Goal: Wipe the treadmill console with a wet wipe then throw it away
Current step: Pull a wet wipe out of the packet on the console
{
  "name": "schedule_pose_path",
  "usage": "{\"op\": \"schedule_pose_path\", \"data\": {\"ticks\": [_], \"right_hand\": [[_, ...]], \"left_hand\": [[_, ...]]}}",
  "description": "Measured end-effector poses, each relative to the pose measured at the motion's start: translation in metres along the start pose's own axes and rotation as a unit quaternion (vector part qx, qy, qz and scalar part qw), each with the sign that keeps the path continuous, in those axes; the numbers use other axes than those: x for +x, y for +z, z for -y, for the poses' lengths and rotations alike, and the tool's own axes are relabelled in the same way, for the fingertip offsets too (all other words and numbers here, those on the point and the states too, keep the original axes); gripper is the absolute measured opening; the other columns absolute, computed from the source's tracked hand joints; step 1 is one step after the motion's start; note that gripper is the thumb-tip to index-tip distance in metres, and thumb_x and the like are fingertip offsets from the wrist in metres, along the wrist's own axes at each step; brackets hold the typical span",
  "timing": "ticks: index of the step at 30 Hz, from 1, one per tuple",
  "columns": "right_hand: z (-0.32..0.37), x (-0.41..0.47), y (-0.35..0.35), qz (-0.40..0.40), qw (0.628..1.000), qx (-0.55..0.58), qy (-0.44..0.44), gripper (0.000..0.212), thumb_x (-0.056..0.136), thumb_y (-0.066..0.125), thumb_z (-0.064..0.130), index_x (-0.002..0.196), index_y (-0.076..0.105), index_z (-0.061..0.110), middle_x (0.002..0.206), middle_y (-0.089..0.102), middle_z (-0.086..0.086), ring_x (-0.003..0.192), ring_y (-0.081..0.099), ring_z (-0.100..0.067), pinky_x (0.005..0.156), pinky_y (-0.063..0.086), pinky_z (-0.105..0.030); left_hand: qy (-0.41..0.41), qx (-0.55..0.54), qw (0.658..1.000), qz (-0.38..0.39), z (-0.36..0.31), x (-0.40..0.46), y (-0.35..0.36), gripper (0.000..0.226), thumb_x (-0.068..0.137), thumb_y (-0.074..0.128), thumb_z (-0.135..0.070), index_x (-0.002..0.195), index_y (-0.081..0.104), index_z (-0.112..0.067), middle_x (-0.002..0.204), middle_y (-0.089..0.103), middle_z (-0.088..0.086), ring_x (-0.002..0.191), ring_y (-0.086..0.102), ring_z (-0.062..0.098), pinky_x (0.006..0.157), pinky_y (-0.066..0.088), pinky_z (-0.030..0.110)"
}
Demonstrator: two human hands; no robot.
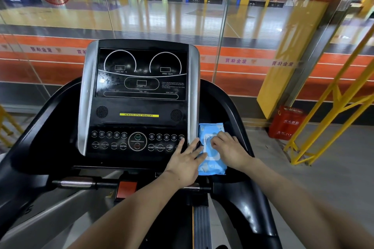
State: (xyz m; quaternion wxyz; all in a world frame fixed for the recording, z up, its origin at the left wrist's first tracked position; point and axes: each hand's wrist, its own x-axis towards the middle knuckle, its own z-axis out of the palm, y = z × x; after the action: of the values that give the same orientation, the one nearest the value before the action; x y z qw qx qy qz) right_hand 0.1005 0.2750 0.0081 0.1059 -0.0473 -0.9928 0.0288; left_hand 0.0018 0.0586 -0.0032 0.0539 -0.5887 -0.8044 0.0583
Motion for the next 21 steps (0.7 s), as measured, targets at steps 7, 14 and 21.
{"op": "schedule_pose_path", "data": {"ticks": [7,14,21], "right_hand": [[0.007,0.000,-0.027,-0.074,0.981,0.162,0.083,0.024,0.104,0.041,0.010,0.088,0.043,0.027,0.098,0.045,0.009,0.087,0.055,-0.021,0.081,0.046,-0.045],[0.020,0.004,-0.089,-0.190,0.894,0.375,0.151,0.015,0.112,0.036,0.025,0.099,0.045,0.021,0.092,0.060,0.002,0.081,0.058,-0.012,0.073,0.046,-0.034],[0.011,-0.017,-0.064,-0.186,0.882,0.382,0.205,0.014,0.109,0.043,0.016,0.096,0.048,0.020,0.078,0.050,0.006,0.066,0.044,-0.005,0.065,0.039,-0.029]], "left_hand": [[0.006,0.001,1.000,0.007,0.001,-0.002,-0.002,0.064,0.104,0.040,-0.033,0.164,0.019,-0.023,0.174,0.014,0.004,0.159,-0.021,0.025,0.124,-0.008,0.065],[0.008,-0.008,0.999,-0.030,0.000,0.000,-0.003,0.061,0.102,0.044,-0.030,0.161,0.031,-0.018,0.170,0.026,0.007,0.161,-0.008,0.030,0.128,0.000,0.059],[0.009,-0.020,0.998,-0.063,0.000,0.023,-0.026,0.045,0.093,0.054,-0.014,0.138,0.050,-0.015,0.173,0.012,0.015,0.159,0.005,0.037,0.129,0.010,0.048]]}}
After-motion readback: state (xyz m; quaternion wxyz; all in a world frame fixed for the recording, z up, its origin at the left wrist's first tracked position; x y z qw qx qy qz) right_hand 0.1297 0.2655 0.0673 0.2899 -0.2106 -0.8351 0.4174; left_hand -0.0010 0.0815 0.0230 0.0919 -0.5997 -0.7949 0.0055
